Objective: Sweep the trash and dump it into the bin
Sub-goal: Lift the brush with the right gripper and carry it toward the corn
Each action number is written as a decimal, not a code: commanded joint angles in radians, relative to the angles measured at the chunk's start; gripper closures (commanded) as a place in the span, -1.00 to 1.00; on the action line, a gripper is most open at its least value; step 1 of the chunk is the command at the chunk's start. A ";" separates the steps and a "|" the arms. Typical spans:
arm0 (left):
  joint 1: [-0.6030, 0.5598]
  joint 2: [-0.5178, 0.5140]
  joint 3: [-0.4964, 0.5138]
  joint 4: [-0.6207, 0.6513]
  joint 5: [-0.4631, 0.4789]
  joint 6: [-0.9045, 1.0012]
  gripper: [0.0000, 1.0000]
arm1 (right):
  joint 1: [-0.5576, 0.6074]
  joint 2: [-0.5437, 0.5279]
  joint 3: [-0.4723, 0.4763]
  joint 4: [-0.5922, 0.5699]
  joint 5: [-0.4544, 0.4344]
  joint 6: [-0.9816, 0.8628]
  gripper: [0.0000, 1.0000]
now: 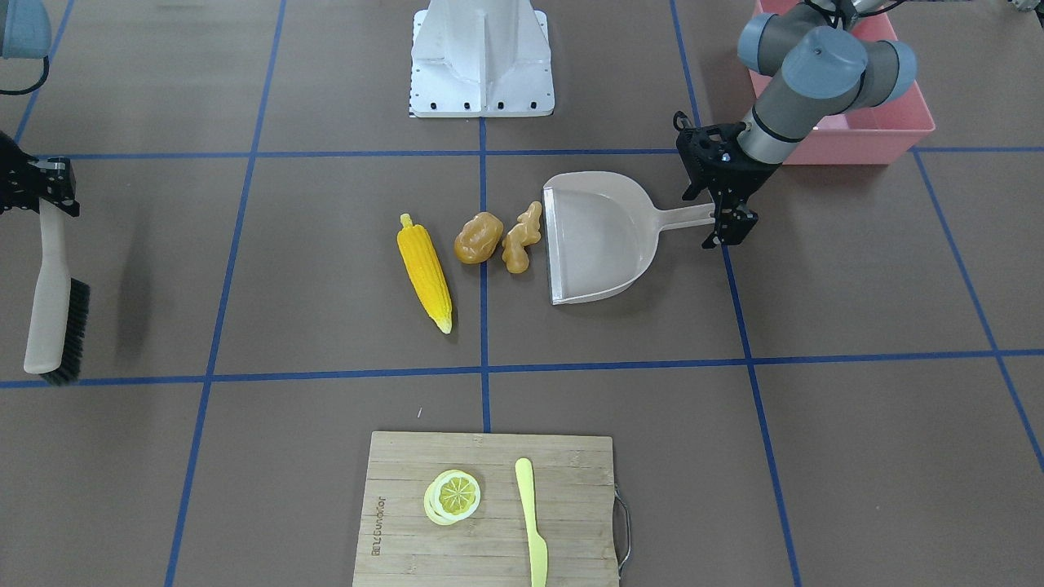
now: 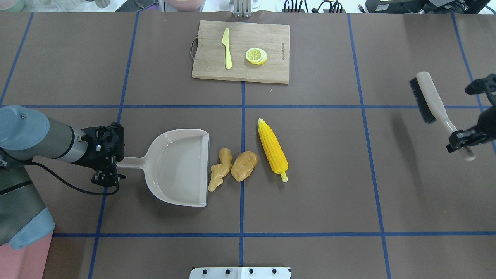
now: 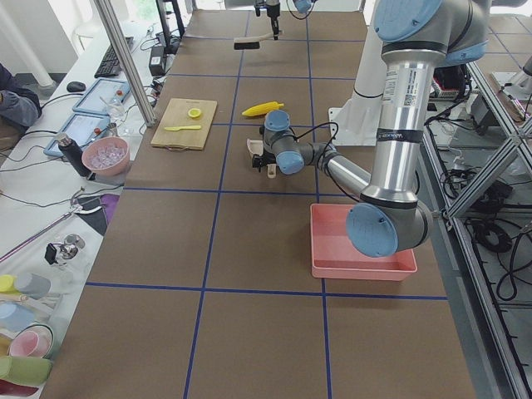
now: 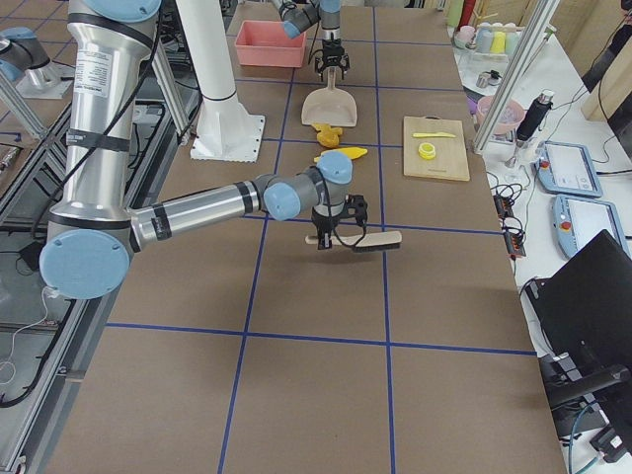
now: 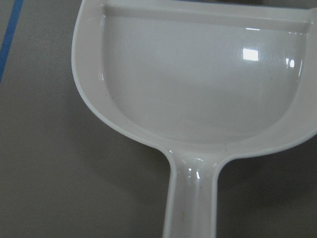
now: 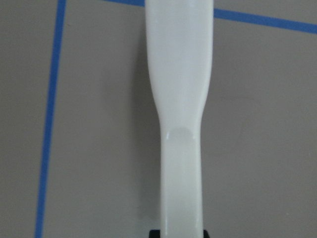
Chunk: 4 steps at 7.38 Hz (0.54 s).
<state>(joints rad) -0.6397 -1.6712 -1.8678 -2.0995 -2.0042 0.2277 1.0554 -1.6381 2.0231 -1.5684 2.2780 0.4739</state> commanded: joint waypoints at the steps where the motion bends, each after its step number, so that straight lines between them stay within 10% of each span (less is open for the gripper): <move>1: 0.000 0.025 -0.005 -0.037 0.001 -0.010 -0.95 | -0.036 0.211 0.083 -0.261 -0.018 -0.003 1.00; 4: 0.000 0.033 -0.013 -0.036 0.005 -0.010 -0.95 | -0.229 0.355 0.088 -0.303 -0.104 0.075 1.00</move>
<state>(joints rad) -0.6397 -1.6403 -1.8796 -2.1356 -2.0018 0.2180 0.9133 -1.3546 2.1048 -1.8397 2.2053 0.4926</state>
